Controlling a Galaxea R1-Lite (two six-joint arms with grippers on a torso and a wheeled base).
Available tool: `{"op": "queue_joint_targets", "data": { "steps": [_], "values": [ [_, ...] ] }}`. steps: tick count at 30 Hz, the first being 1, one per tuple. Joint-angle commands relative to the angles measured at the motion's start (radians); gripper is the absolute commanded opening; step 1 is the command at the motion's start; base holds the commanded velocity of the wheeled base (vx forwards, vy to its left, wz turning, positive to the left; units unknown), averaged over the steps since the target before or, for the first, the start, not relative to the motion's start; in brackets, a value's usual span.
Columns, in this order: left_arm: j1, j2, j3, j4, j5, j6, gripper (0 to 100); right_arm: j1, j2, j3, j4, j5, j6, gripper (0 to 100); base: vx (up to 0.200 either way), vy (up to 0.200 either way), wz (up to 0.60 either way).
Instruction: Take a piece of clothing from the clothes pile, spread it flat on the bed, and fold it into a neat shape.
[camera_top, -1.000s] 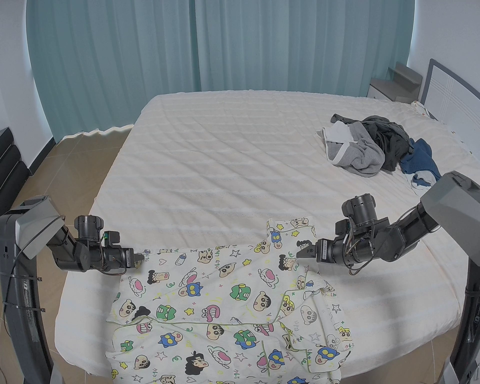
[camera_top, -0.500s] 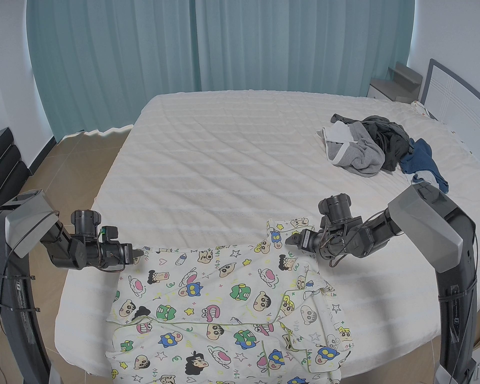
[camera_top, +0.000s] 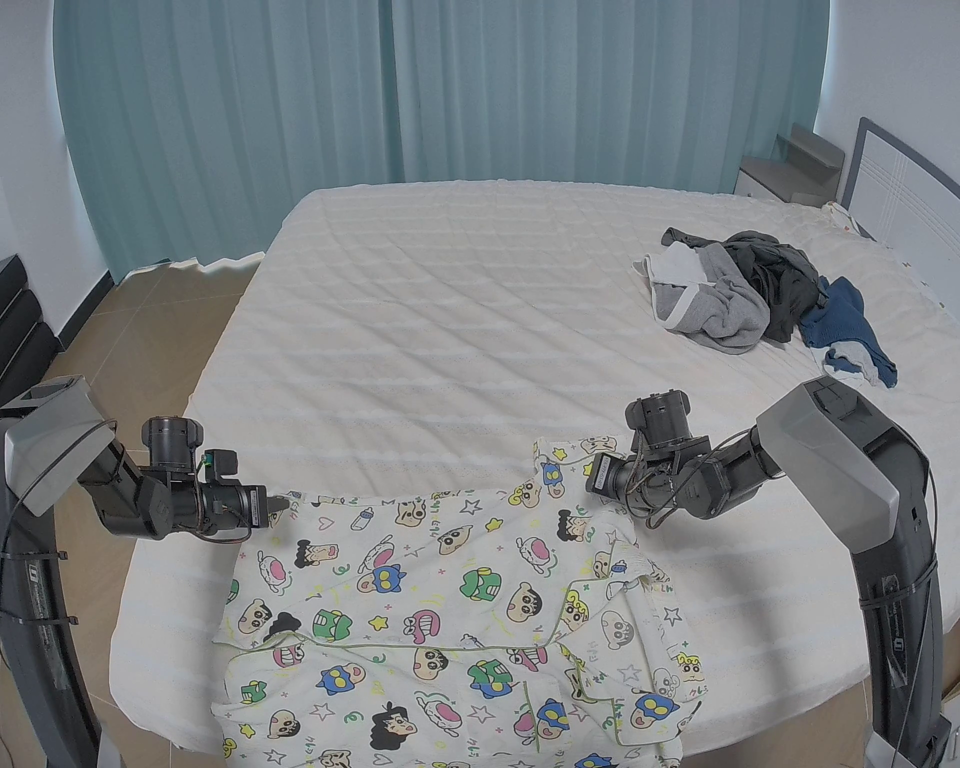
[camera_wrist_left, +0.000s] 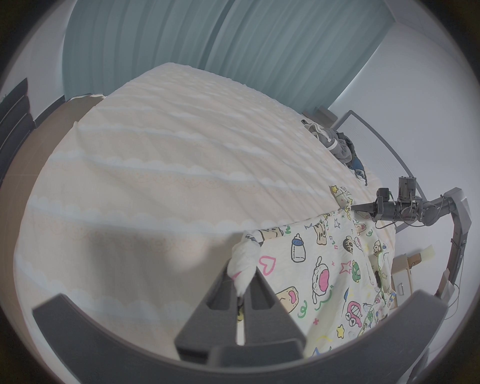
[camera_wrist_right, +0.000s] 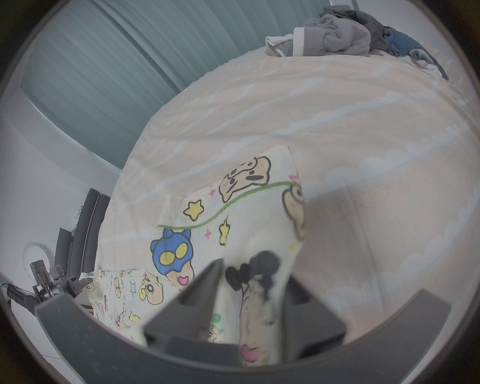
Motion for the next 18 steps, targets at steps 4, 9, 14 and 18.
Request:
{"op": "queue_joint_targets", "data": {
  "steps": [4, 9, 14, 18],
  "values": [
    [0.001, -0.006, -0.007, -0.066, 0.028, -0.011, 0, 0.004, -0.001, 0.01, -0.2, -0.088, 0.001, 0, 0.0, 0.0, 0.0],
    [0.0, -0.015, -0.027, -0.137, 0.054, -0.091, 0, -0.002, -0.021, -0.016, -0.224, -0.096, -0.001, 0, 0.0, 0.0, 0.0],
    [-0.011, -0.02, -0.108, -0.184, 0.123, -0.192, 0, -0.015, -0.027, -0.077, -0.224, -0.101, 0.001, 0, 0.0, 0.0, 0.0],
    [-0.017, -0.013, -0.182, -0.184, 0.174, -0.239, 0, -0.027, -0.043, -0.113, -0.22, -0.11, -0.001, 0, 0.0, 0.0, 0.0]
  ]
}}
